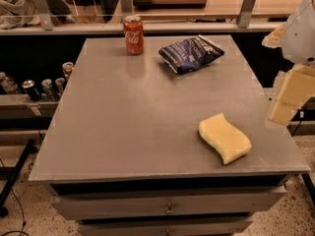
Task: Move blue chip bag near sponge
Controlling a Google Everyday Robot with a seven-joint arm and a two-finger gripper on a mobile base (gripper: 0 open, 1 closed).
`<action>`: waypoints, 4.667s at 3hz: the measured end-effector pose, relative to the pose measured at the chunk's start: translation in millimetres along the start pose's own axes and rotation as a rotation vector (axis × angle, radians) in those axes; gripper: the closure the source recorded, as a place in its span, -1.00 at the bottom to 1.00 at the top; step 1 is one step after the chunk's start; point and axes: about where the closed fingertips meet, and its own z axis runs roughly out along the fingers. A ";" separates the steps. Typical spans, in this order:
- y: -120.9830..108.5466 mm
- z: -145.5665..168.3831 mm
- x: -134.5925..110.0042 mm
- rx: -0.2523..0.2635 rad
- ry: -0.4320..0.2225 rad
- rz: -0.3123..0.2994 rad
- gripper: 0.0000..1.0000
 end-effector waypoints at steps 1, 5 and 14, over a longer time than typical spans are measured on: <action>-0.1 -0.1 0.0 0.000 0.000 0.000 -1.00; -177.7 42.2 -2.4 0.114 -0.213 -0.137 -1.00; -251.5 200.7 -106.0 0.153 -0.322 0.377 -1.00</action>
Offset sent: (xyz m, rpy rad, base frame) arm 0.0620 -0.0439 0.0196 0.0466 -0.1448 -0.0300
